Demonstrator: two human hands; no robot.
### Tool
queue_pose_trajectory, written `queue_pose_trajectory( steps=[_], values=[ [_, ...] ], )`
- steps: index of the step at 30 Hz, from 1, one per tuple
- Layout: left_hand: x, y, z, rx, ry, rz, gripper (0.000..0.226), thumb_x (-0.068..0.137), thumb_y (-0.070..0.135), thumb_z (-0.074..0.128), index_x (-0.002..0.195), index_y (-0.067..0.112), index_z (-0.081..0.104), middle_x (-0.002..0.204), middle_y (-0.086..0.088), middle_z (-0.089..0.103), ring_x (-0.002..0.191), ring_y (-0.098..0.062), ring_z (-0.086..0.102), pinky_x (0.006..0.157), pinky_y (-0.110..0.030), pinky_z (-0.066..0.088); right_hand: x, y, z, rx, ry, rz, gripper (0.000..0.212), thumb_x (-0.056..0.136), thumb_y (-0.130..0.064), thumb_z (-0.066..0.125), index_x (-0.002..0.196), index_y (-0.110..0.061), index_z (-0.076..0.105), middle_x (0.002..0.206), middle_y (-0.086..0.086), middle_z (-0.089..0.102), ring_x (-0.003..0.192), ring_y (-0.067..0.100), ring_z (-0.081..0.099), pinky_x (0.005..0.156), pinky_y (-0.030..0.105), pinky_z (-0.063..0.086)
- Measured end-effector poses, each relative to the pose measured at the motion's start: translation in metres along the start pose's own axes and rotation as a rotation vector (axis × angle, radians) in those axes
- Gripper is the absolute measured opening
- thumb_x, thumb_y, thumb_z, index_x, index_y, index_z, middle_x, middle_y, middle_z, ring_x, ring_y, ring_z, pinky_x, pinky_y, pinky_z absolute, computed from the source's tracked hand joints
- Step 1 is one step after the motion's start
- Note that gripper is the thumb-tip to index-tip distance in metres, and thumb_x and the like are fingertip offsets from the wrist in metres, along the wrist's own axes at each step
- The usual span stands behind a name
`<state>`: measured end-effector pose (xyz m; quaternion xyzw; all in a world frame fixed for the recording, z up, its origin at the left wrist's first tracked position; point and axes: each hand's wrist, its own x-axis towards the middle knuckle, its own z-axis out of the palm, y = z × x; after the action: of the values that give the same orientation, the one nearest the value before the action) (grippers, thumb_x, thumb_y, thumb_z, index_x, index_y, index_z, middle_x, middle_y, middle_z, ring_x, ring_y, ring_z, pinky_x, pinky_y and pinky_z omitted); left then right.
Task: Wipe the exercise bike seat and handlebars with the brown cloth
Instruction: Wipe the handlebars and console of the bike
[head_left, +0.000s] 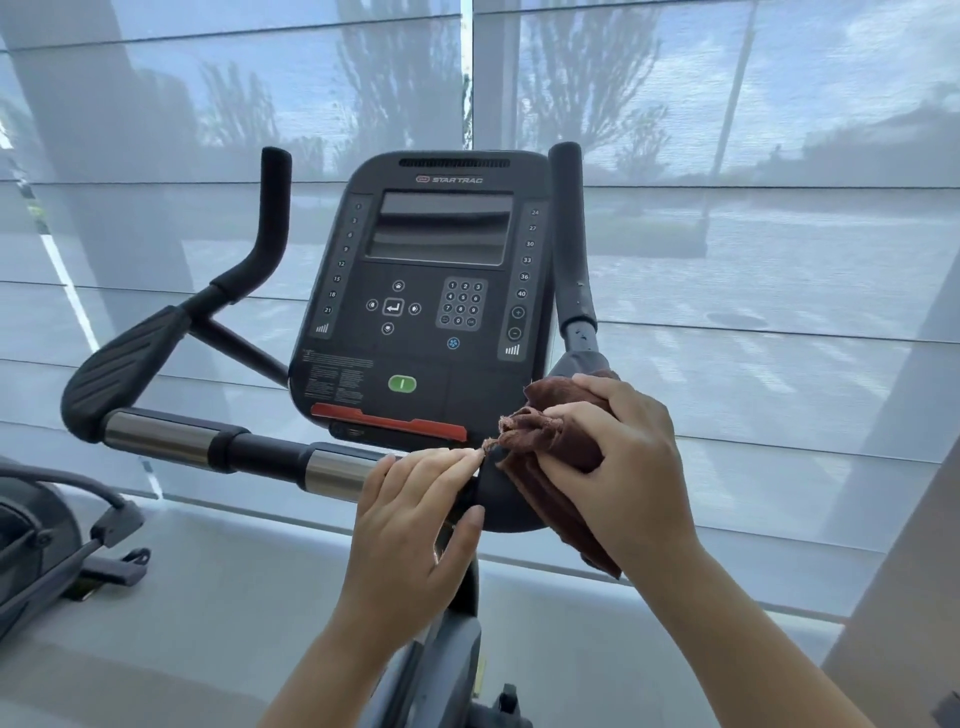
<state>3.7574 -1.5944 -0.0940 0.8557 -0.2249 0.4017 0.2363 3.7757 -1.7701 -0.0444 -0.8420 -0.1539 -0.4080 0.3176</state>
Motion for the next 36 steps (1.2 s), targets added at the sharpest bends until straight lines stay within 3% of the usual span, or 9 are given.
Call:
queue_pose_trajectory(
  steps=[5,9,13,18,22,27,32,36],
  values=[
    [0.002,0.01,-0.006,0.087,-0.047,-0.019,0.04,0.088,0.032,0.043,0.119,0.014,0.059,0.117,0.002,0.062,0.112,-0.015,0.052,0.098,-0.041,0.036,0.019,0.017,-0.005,0.086,-0.068,-0.058,0.019,0.068,-0.018,0.077,0.087,-0.021,0.073,0.11,-0.003,0.063,0.106,0.024,0.051,0.09,0.016,0.03],
    [0.008,0.022,-0.007,0.168,-0.086,0.006,0.042,0.088,0.032,0.044,0.12,0.01,0.059,0.123,-0.001,0.06,0.12,-0.016,0.048,0.102,-0.033,0.03,0.07,0.037,-0.012,0.187,-0.211,-0.047,0.014,0.073,-0.019,0.074,0.086,-0.024,0.073,0.104,-0.017,0.063,0.104,0.011,0.055,0.091,0.02,0.038],
    [0.01,0.036,-0.005,0.201,-0.078,-0.014,0.042,0.089,0.032,0.044,0.117,0.007,0.061,0.122,-0.004,0.061,0.117,-0.02,0.052,0.099,-0.035,0.039,0.07,0.041,-0.016,0.268,-0.244,-0.081,0.016,0.072,-0.015,0.075,0.086,-0.022,0.074,0.105,-0.011,0.067,0.101,-0.001,0.053,0.088,0.008,0.035],
    [0.006,0.038,0.0,0.221,-0.039,-0.015,0.041,0.089,0.03,0.046,0.116,0.004,0.062,0.122,-0.006,0.061,0.113,-0.02,0.055,0.094,-0.038,0.042,0.02,0.04,-0.016,0.22,-0.162,-0.162,0.016,0.071,-0.027,0.074,0.087,-0.023,0.073,0.111,-0.006,0.064,0.108,0.022,0.048,0.095,0.012,0.028],
    [0.006,0.033,-0.002,0.24,-0.046,-0.003,0.043,0.09,0.035,0.045,0.116,0.006,0.061,0.122,-0.004,0.061,0.115,-0.019,0.053,0.096,-0.037,0.039,0.057,0.033,-0.017,0.263,-0.259,-0.157,0.008,0.073,-0.021,0.075,0.082,-0.022,0.074,0.101,-0.012,0.066,0.102,0.01,0.051,0.091,0.018,0.036],
    [0.001,0.027,-0.005,0.25,-0.063,-0.02,0.046,0.091,0.039,0.041,0.12,0.008,0.059,0.12,-0.003,0.062,0.116,-0.02,0.052,0.098,-0.04,0.041,0.061,0.025,-0.014,0.196,-0.314,-0.067,0.009,0.075,-0.024,0.073,0.083,-0.024,0.073,0.106,-0.01,0.065,0.107,0.023,0.052,0.092,0.029,0.041],
    [0.001,0.021,-0.005,0.23,-0.069,-0.005,0.047,0.091,0.039,0.042,0.122,0.007,0.056,0.123,-0.004,0.06,0.121,-0.018,0.046,0.101,-0.04,0.038,0.019,0.021,-0.02,0.107,-0.2,-0.168,0.013,0.069,-0.025,0.078,0.081,-0.023,0.073,0.108,-0.009,0.065,0.103,0.026,0.049,0.089,0.016,0.031],
    [-0.001,0.01,-0.012,0.294,-0.11,-0.04,0.056,0.092,0.048,0.035,0.12,0.006,0.058,0.125,-0.007,0.059,0.122,-0.025,0.048,0.101,-0.051,0.036,0.062,0.013,-0.015,0.164,-0.263,-0.085,0.008,0.075,-0.027,0.072,0.082,-0.025,0.073,0.1,-0.006,0.065,0.1,0.023,0.053,0.086,0.025,0.039]
  ],
)
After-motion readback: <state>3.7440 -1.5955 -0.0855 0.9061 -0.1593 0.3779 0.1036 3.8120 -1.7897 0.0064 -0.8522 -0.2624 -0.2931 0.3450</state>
